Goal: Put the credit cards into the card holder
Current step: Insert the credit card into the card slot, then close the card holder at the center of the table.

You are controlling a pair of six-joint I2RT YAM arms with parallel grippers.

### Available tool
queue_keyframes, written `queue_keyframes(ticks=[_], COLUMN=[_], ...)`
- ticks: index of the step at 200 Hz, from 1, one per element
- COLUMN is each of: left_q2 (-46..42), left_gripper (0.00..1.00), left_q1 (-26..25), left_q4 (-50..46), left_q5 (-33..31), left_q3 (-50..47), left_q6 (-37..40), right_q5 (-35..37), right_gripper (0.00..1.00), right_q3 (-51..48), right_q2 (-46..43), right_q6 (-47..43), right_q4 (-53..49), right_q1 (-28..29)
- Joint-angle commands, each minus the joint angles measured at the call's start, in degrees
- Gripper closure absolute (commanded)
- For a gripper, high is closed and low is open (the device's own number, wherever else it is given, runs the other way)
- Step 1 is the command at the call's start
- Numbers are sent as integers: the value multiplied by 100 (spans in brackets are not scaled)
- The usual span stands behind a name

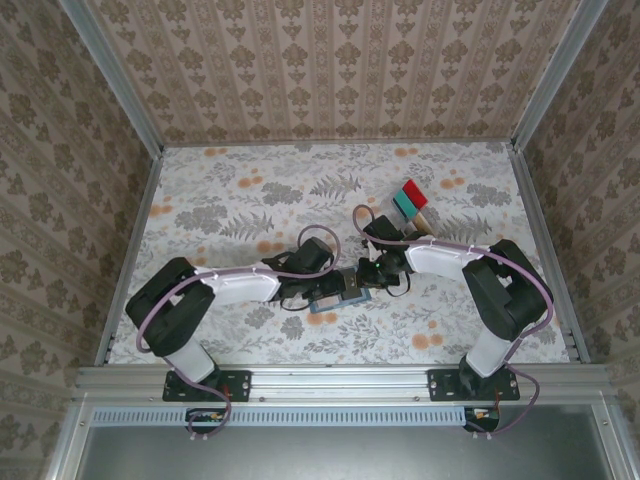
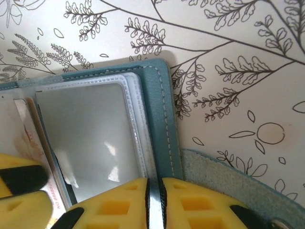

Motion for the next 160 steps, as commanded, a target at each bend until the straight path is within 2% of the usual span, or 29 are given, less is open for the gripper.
queue_keyframes(ticks=[1,22,43,59,80,105,160], left_q2=[-356,-734,-1177,-1413,-1570,-1592,-1244], left_gripper=[67,61,57,50,48,42,41], left_q1=[-19,-79,-72,29,227,370,467], left_q4=[-457,-447,-742,-1048,-1016,-792,-213], left_q5=[-269,-304,-674,-903,-832,-759,-478], left_q3=[-83,-41,-113,-264,-599,-899,-1051], left_q6=[137,287,259,155,-12,-162,-246], right_q5=[210,60,-11,-37,-47,-52,-57], right_gripper=[84,84,83,83,83,83,83], right_q3=[-191,-253,-290,-300,-277,-252,-276], right_q2=[218,185,142,152,178,199,218], right_q6=[86,177,275,300,293,277,258], right_q4=[-170,-46,32,67,62,38,41], right_q1=[32,31,33,38,42,42,37])
